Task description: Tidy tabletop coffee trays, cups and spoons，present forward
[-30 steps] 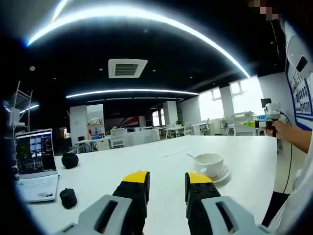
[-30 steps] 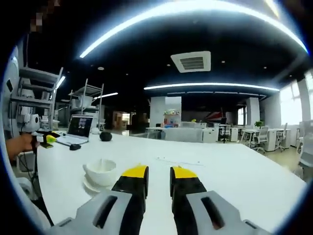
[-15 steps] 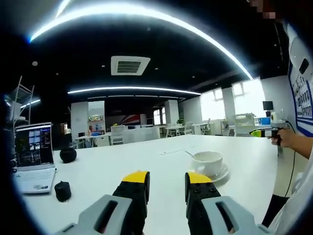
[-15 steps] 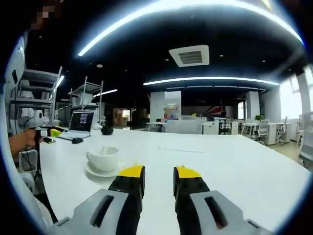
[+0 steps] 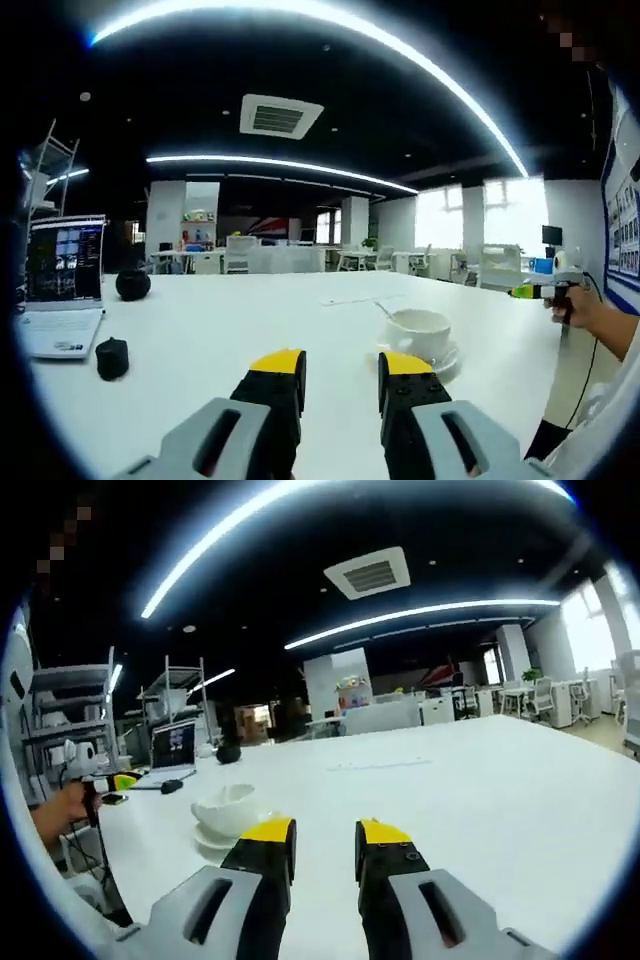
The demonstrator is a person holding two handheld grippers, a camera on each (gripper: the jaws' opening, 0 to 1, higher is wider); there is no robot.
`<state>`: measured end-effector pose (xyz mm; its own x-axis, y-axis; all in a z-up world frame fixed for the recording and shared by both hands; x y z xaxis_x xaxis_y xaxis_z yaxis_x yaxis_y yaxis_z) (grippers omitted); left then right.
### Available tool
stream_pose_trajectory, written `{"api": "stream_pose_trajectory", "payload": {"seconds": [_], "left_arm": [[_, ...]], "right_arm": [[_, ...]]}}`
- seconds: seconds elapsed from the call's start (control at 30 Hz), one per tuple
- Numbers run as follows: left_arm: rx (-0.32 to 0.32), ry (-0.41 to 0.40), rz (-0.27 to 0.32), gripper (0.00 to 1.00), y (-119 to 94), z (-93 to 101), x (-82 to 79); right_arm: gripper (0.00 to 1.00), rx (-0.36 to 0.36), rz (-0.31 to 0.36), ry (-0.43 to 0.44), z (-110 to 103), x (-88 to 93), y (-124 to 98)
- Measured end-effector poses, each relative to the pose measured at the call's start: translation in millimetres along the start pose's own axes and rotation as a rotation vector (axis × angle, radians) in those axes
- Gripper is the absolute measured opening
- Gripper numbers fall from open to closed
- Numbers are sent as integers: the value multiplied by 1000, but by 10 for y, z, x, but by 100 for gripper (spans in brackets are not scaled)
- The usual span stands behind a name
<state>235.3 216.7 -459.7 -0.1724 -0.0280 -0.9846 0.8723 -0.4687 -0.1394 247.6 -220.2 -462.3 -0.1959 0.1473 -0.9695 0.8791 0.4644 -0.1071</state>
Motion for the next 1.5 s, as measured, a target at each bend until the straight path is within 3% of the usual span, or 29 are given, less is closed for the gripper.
{"api": "stream_pose_trajectory", "payload": {"seconds": [0.17, 0.27, 0.43, 0.57, 0.77, 1.0, 1.1, 1.2, 1.5], "left_arm": [[6, -71, -54, 32, 48, -108, 40], [27, -122, -130, 34, 90, -109, 115], [105, -344, -160, 33, 201, -71, 158], [123, -323, -162, 32, 266, -65, 155], [185, -487, -174, 32, 398, -1, 143], [203, -486, -210, 31, 501, 71, 173], [240, -585, -251, 30, 567, 149, 211], [262, -573, -262, 30, 618, 168, 221], [315, -693, -305, 29, 823, 349, 281]], "right_arm": [[25, -37, -35, 144, 20, -52, 87], [25, -58, -75, 199, 14, -46, 153], [25, -115, -117, 274, -45, -39, 290], [25, -146, -126, 332, -97, -40, 380], [25, -177, -187, 368, -191, 32, 544], [25, -192, -234, 358, -299, 92, 676], [25, -198, -275, 373, -351, 165, 743], [25, -203, -302, 382, -422, 223, 787], [25, -199, -374, 493, -570, 362, 964]]}}
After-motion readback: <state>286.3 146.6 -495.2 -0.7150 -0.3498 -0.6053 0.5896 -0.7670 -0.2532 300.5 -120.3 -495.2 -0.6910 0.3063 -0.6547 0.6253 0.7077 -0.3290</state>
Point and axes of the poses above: the point that each gripper's makers call its tool centre point, and the gripper's own axes: y roughly forward along the fingers, z roughly to its right, x roughly out of its underside, the point moved 3 cm from there along -y, roughly backward along the fingers, and after that the axes turned 2 degrees about -z, right-handed, at the moved point
